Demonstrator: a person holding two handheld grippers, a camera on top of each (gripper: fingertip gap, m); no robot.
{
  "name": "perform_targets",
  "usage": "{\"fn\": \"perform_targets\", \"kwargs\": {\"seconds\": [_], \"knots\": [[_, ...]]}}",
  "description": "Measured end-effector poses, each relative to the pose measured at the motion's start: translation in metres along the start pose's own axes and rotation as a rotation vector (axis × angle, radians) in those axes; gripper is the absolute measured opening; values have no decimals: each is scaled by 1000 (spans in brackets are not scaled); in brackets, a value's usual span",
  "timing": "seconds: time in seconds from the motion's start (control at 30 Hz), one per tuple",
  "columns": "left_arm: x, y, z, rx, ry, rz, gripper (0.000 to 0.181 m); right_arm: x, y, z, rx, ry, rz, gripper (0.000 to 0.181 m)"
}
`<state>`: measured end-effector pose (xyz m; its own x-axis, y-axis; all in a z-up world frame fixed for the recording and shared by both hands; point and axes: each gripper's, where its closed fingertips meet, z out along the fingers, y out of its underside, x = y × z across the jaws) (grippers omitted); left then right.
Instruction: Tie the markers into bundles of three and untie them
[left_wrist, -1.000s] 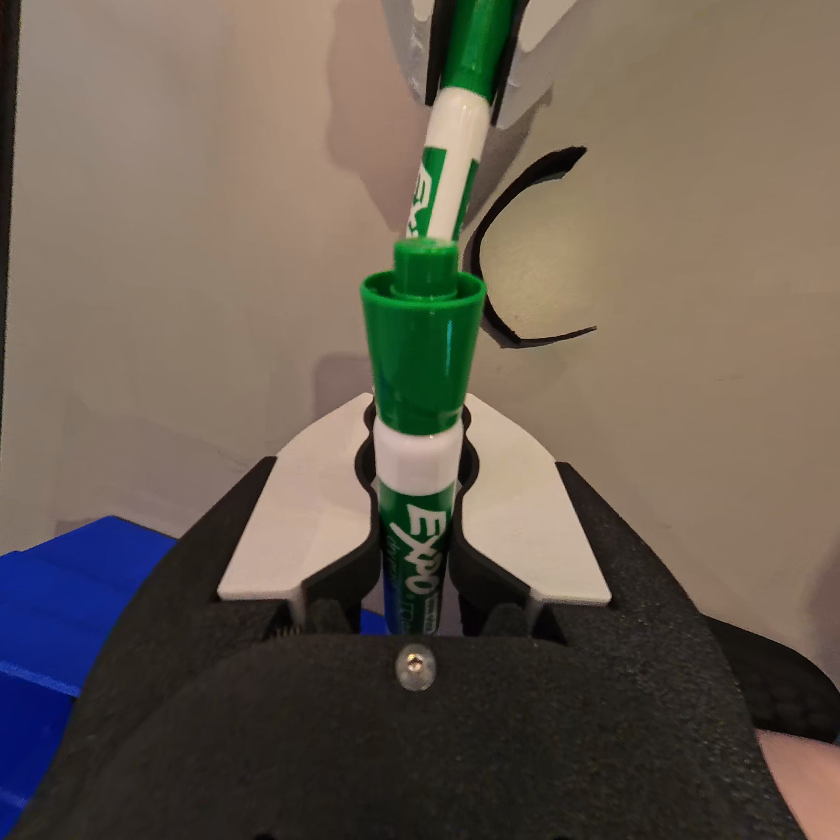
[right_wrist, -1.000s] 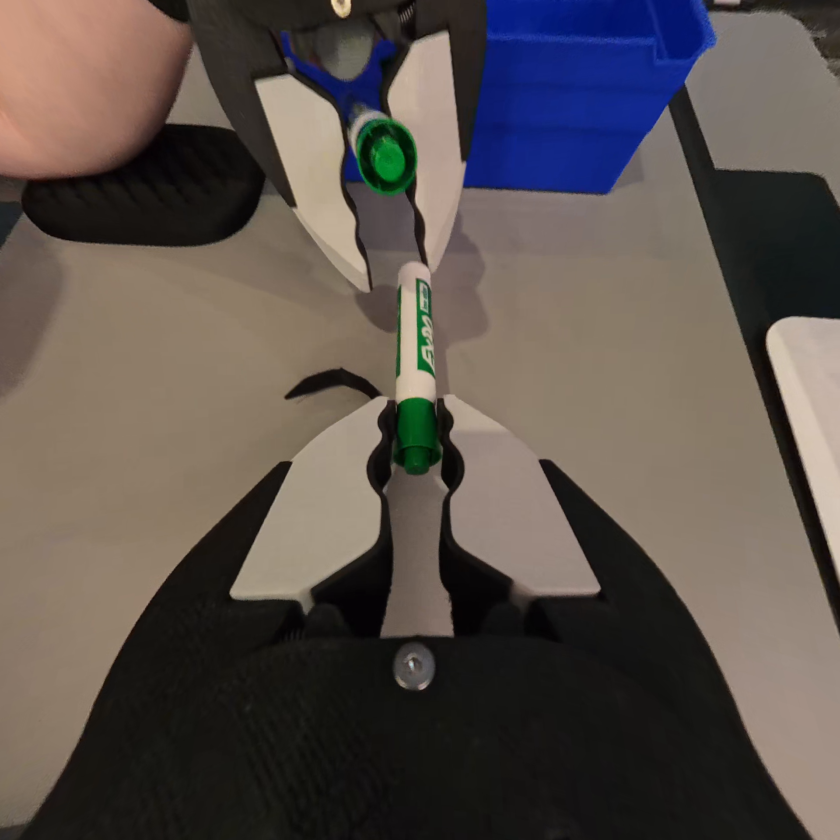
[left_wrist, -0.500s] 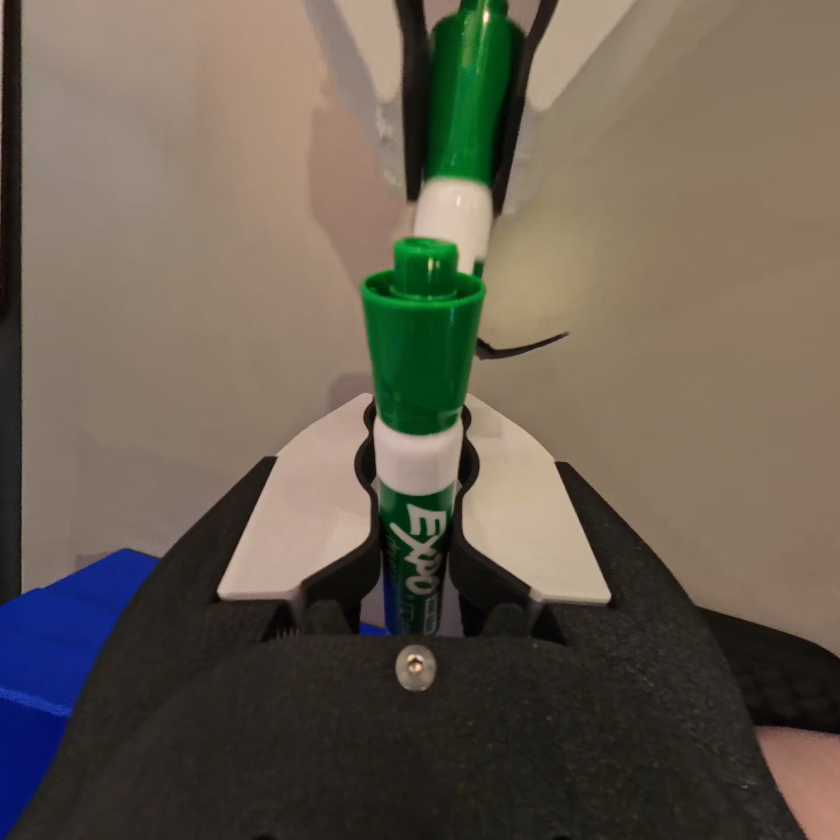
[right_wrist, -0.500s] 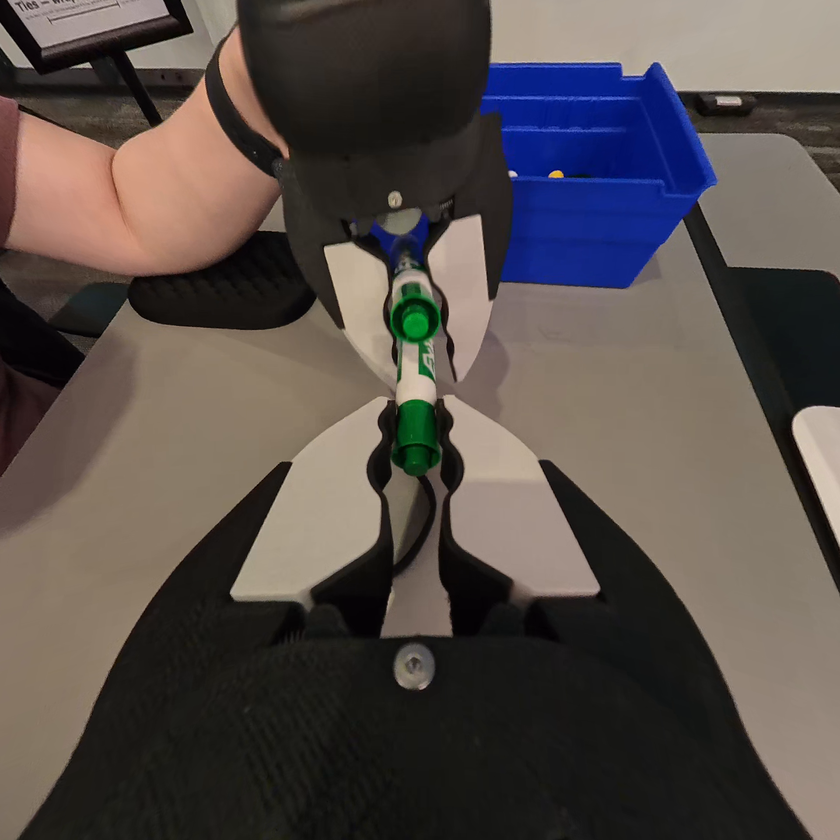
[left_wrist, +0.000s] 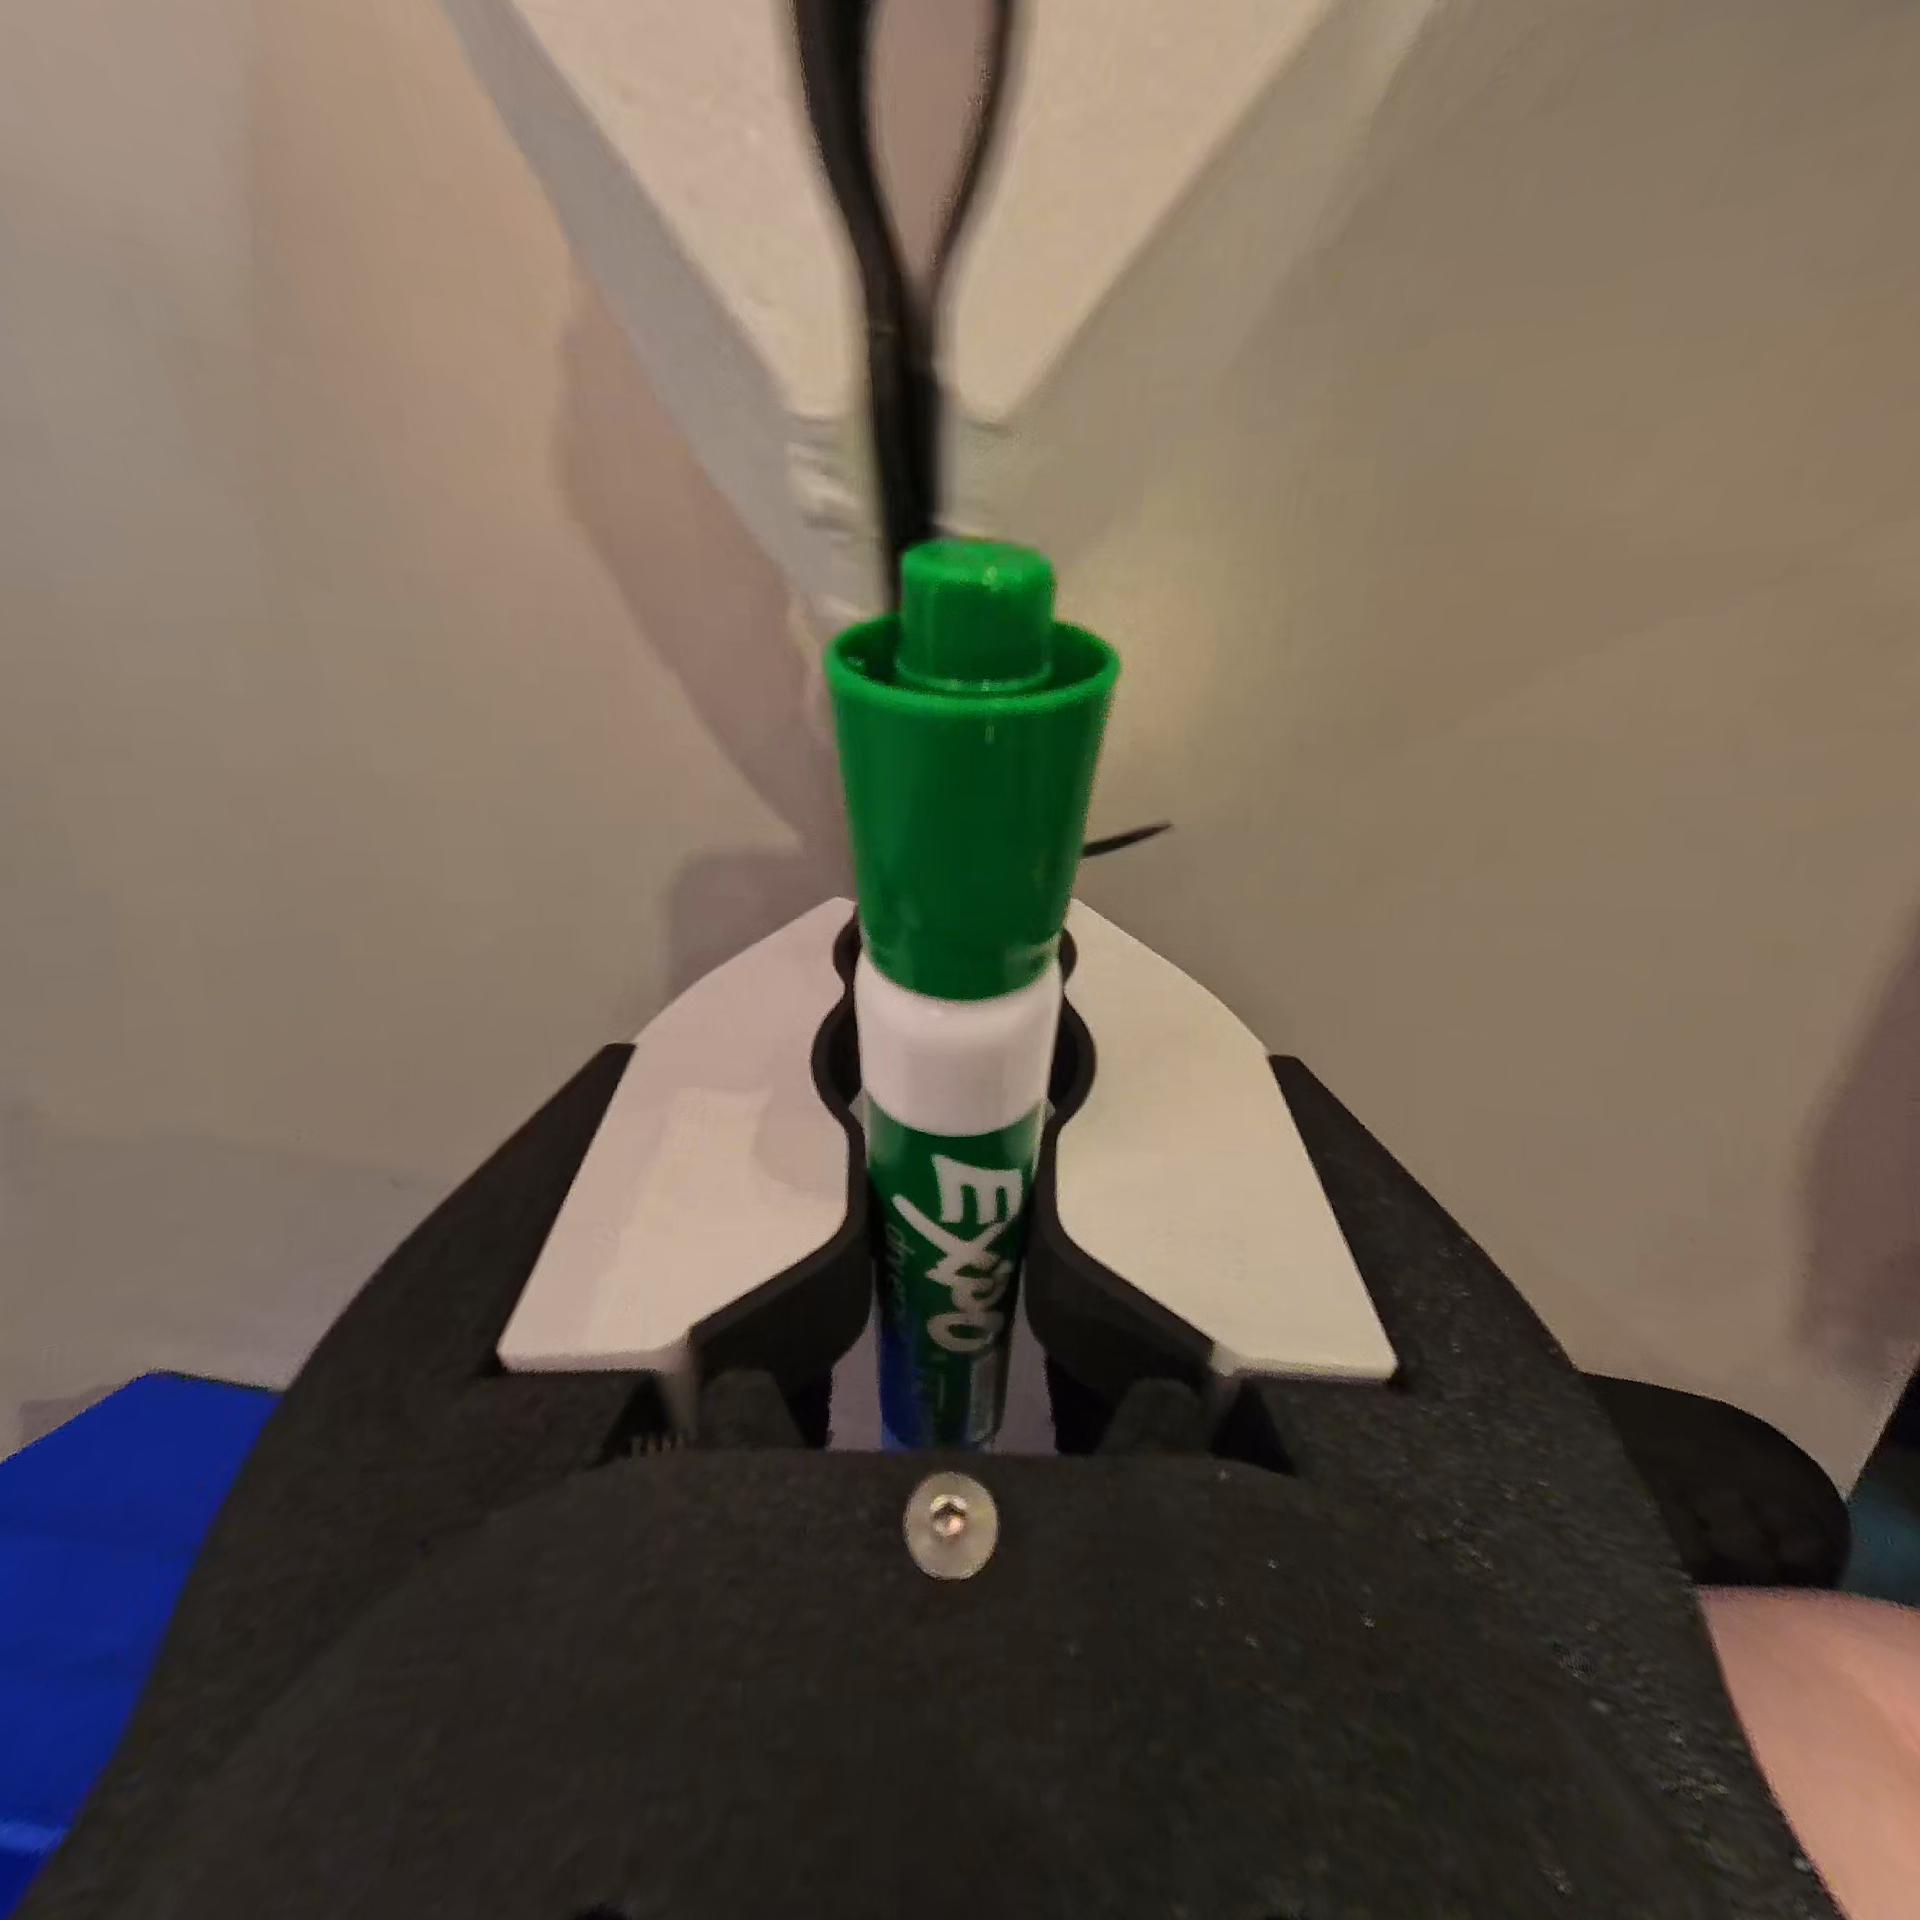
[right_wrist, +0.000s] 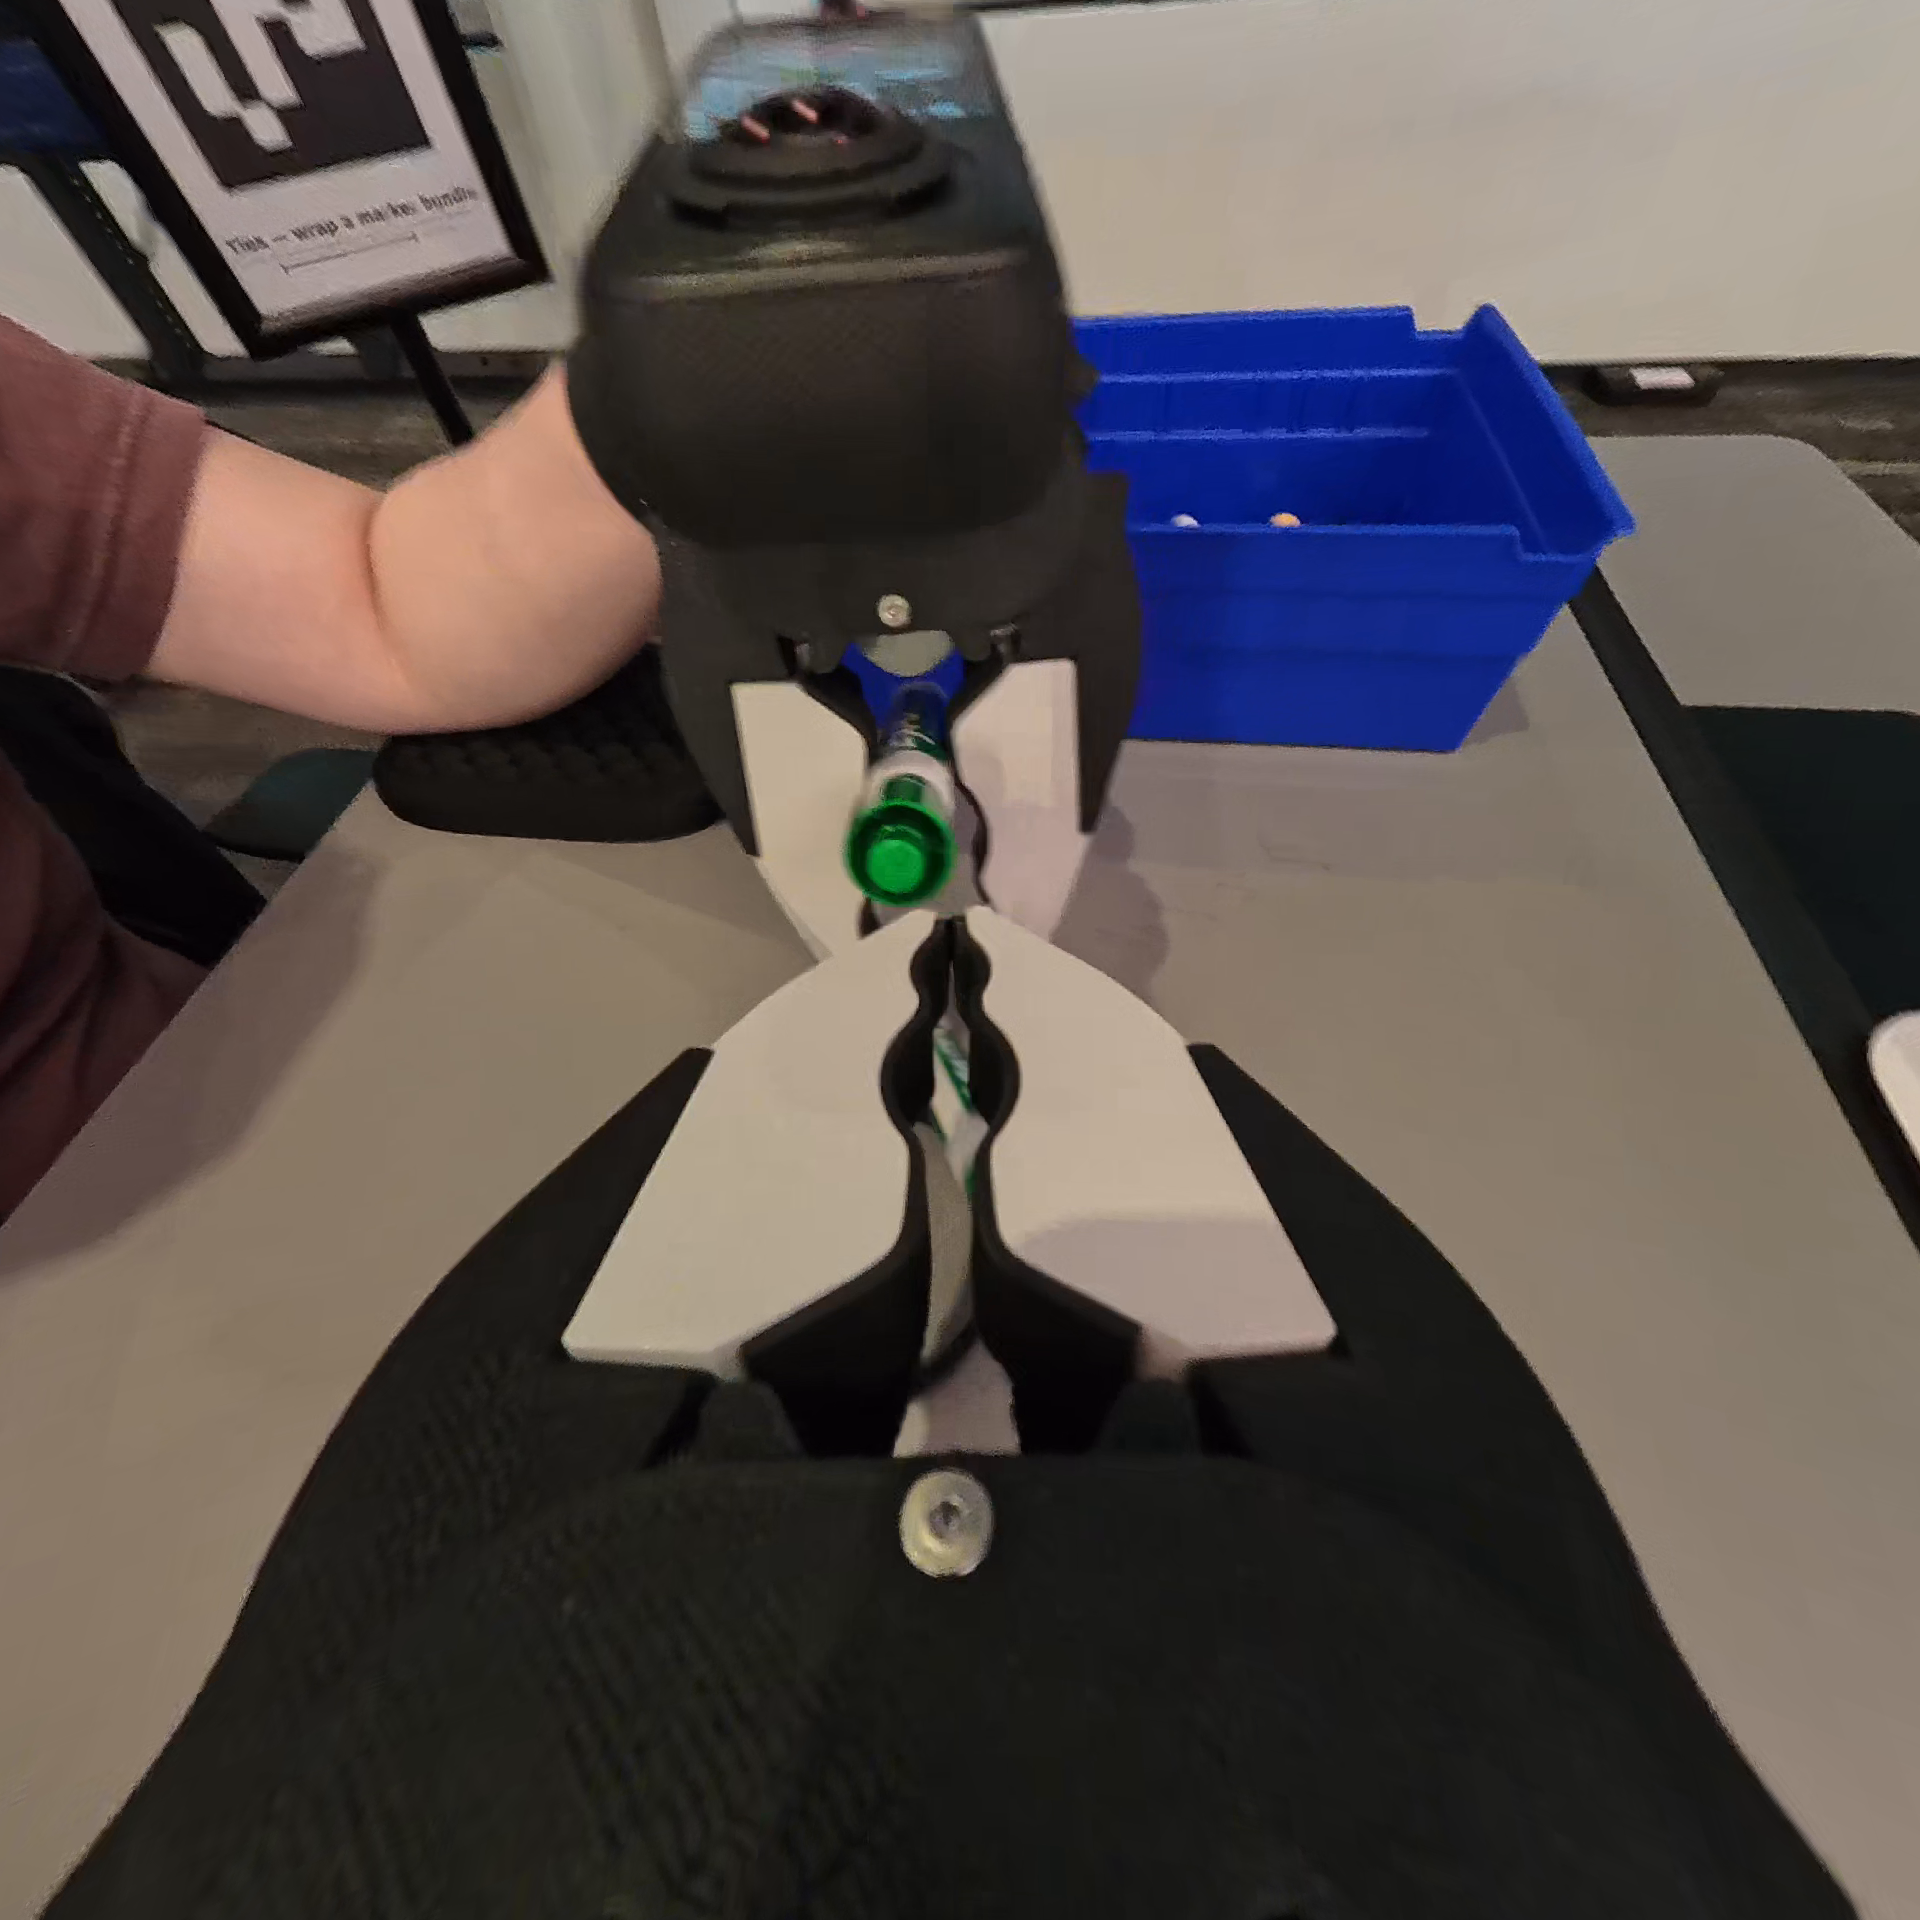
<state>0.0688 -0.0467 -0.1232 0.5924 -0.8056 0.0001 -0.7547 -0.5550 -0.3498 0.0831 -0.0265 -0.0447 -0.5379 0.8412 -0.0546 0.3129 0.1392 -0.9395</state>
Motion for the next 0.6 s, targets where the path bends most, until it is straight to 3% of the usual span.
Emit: {"fn": "perform_targets", "kwargs": {"seconds": [0.13,0.17,0.23,0.27,0.33,0.47,0.6], "knots": [[-1,8,12,-48,6,15,31,16,32,0,-122,53,-3,1],[-6,10,15,-64,-16,12,31,21,41,-1,-144,66,0,7],[-11,11,15,-63,-30,-7,32,28,55,0,-153,63,24,38],[-11,11,13,-52,-23,-16,32,24,63,1,-162,19,36,39],[-15,11,7,-36,-46,-25,32,13,82,1,-220,-73,31,39],[-21,16,-4,-20,-72,-49,32,39,100,5,-317,110,-128,40],[-21,20,-8,-20,-72,-54,32,31,131,18,-470,20,-69,30]]}}
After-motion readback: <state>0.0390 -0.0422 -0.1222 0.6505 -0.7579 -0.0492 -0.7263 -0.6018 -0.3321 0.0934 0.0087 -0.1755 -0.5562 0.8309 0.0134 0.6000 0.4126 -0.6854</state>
